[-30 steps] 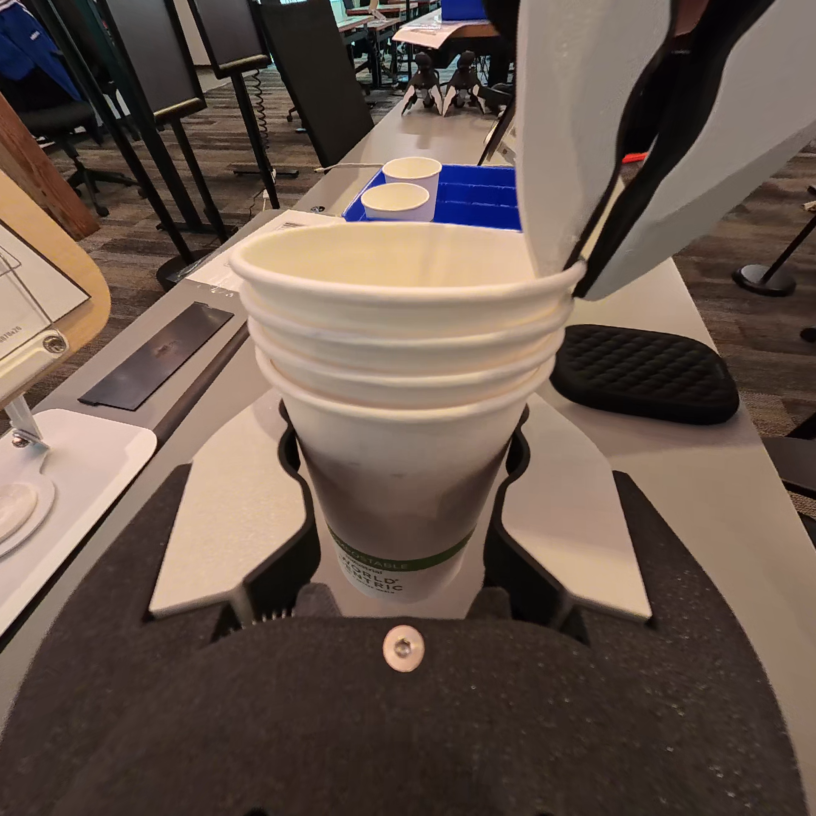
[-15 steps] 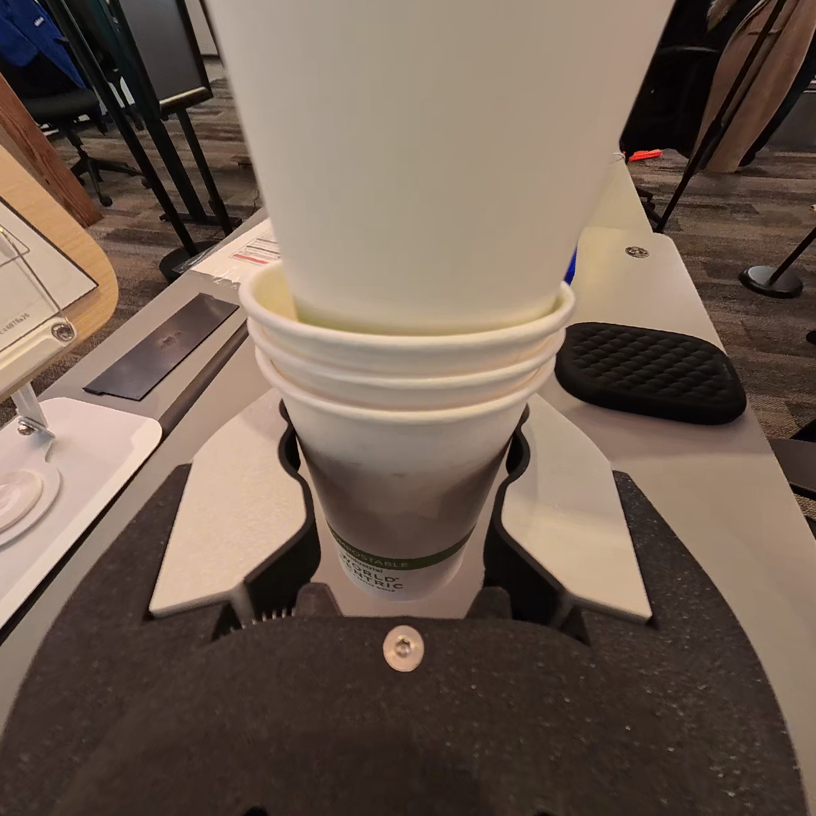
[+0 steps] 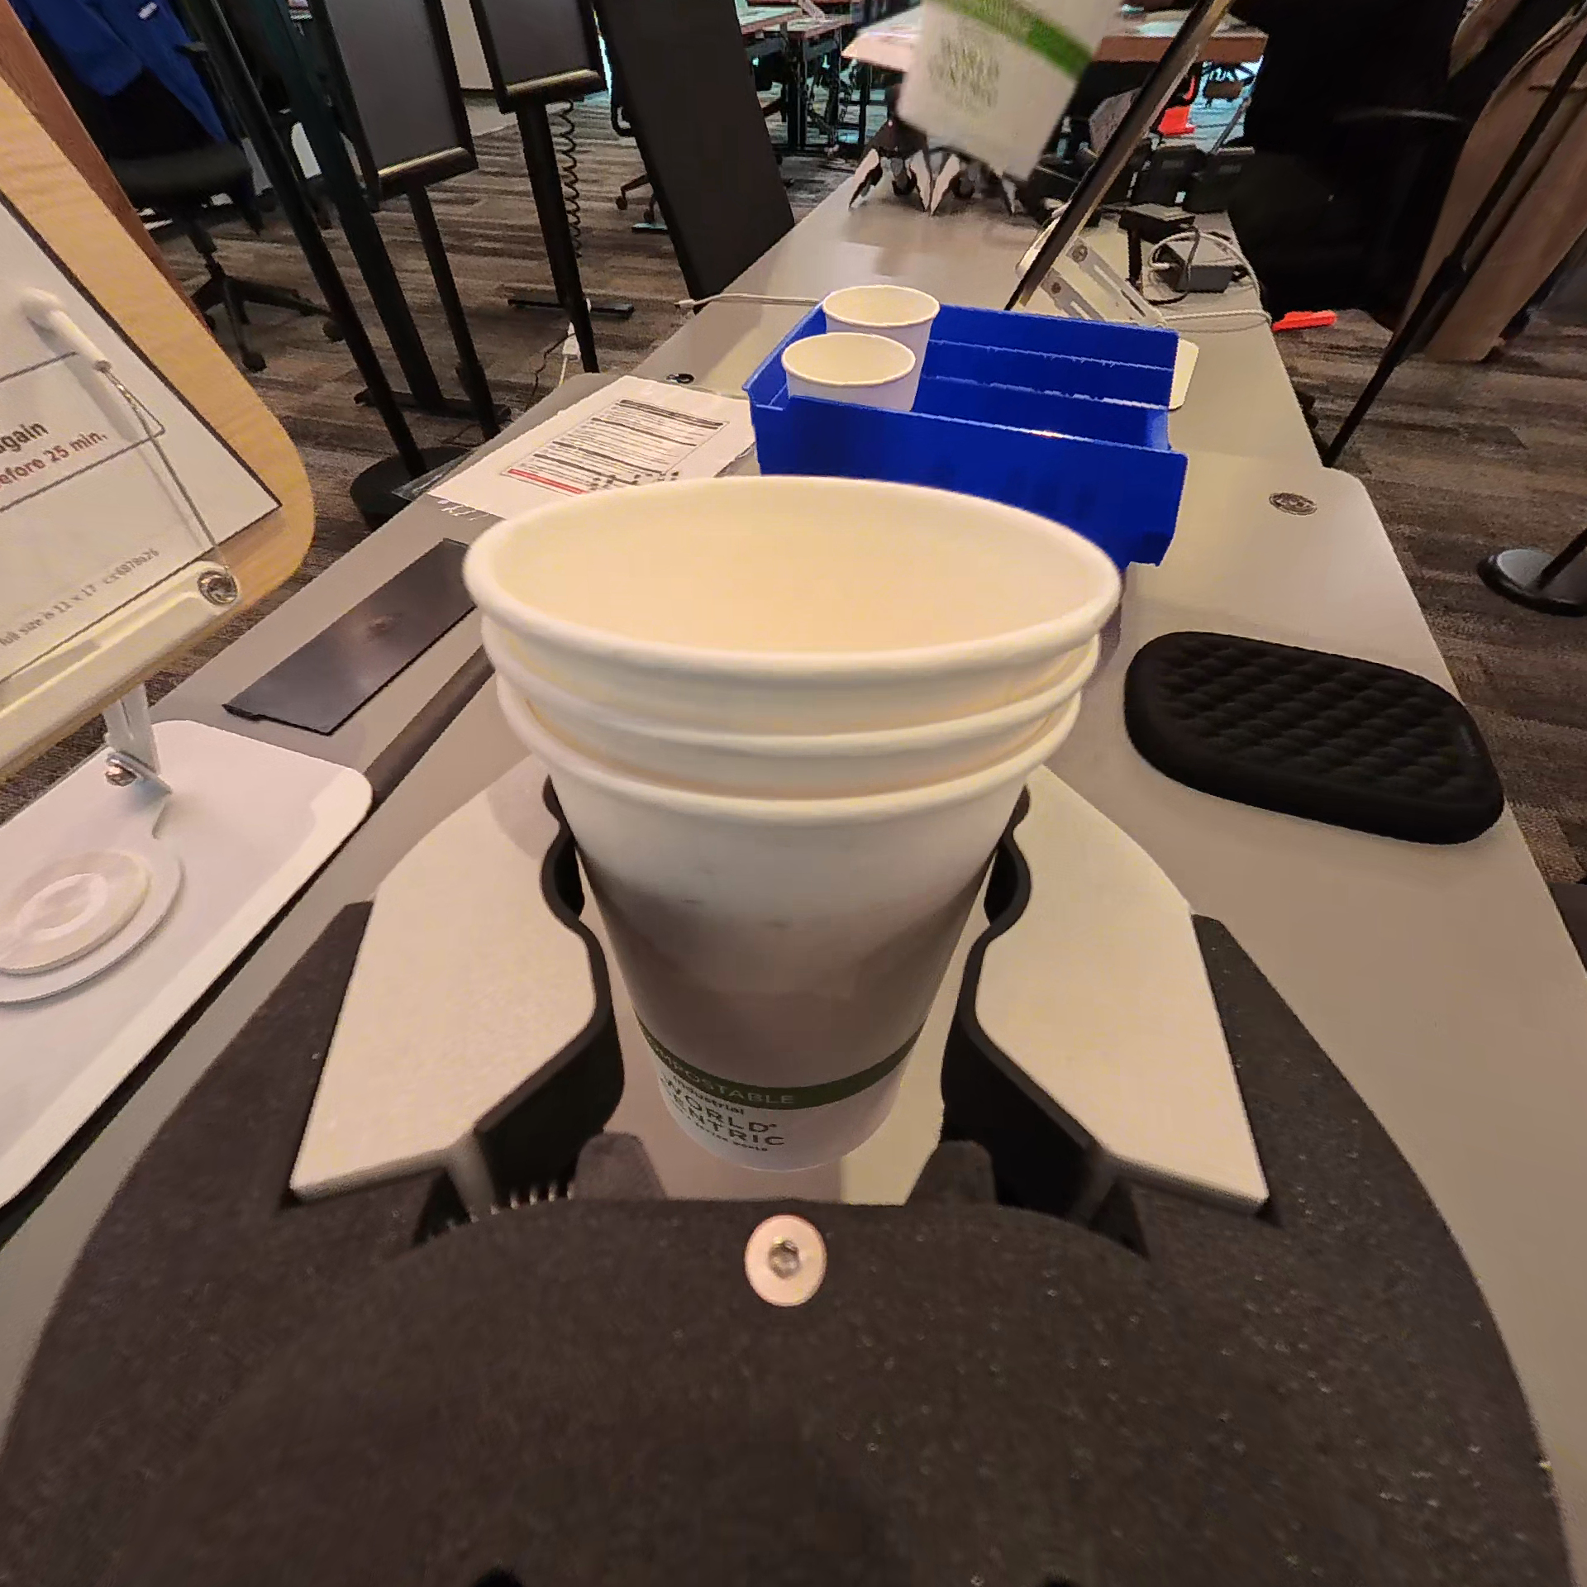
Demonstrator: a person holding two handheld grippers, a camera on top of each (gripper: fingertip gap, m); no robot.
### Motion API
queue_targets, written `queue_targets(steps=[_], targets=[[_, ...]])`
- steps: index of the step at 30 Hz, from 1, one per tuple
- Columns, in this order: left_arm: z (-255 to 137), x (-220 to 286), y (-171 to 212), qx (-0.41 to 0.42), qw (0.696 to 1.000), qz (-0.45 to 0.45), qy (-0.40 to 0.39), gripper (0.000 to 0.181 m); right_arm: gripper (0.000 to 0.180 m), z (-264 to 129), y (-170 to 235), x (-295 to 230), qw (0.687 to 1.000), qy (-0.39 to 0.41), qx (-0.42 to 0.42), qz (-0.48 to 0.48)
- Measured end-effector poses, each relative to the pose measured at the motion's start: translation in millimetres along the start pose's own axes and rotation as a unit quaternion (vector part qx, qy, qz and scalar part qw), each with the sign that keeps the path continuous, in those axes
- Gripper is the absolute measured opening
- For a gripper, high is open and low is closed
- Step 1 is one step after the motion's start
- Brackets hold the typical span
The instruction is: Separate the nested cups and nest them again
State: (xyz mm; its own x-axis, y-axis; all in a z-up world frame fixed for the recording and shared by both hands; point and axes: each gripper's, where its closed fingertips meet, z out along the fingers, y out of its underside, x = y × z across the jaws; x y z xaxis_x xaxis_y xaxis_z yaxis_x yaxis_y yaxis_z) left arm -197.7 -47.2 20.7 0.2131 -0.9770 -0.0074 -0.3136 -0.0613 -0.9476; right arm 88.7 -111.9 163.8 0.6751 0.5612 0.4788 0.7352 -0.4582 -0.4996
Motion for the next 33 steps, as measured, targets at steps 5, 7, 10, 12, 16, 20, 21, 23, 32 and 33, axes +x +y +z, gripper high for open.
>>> queue_targets(steps=[5,7,10,12,16,20,21,23,32,33], targets=[[1,-3,3,-0.005,1.0,-0.001,-0.003,0.093,0.002,48,111,11,0.993,0.008,-0.107,0.058],[2,-2,4,-0.008,1.0,0.001,-0.003,0.093,0.002,71,137,0,0.989,-0.014,-0.129,0.067],[3,-2,6,-0.014,1.0,0.004,-0.003,0.093,0.003,99,162,-19,0.984,-0.046,-0.159,0.06],[3,-2,7,-0.015,1.0,0.004,-0.003,0.093,0.003,114,170,-29,0.983,-0.061,-0.163,0.054],[4,-4,8,-0.017,1.0,0.002,-0.004,0.093,0.003,133,172,-39,0.984,-0.071,-0.154,0.045],[3,-4,9,-0.017,1.0,0.002,-0.003,0.093,0.002,143,167,-46,0.984,-0.086,-0.148,0.042],[3,-4,8,-0.017,1.0,0.002,-0.003,0.093,0.002,144,165,-48,0.984,-0.089,-0.15,0.04],[3,-3,8,-0.017,1.0,0.003,-0.002,0.093,0.002,146,163,-49,0.984,-0.092,-0.151,0.035],[2,0,6,-0.015,1.0,0.006,0.002,0.093,0.003,146,165,-55,0.982,-0.105,-0.156,0.036],[2,0,5,-0.014,1.0,0.006,0.002,0.093,0.002,146,165,-54,0.982,-0.104,-0.153,0.034]])
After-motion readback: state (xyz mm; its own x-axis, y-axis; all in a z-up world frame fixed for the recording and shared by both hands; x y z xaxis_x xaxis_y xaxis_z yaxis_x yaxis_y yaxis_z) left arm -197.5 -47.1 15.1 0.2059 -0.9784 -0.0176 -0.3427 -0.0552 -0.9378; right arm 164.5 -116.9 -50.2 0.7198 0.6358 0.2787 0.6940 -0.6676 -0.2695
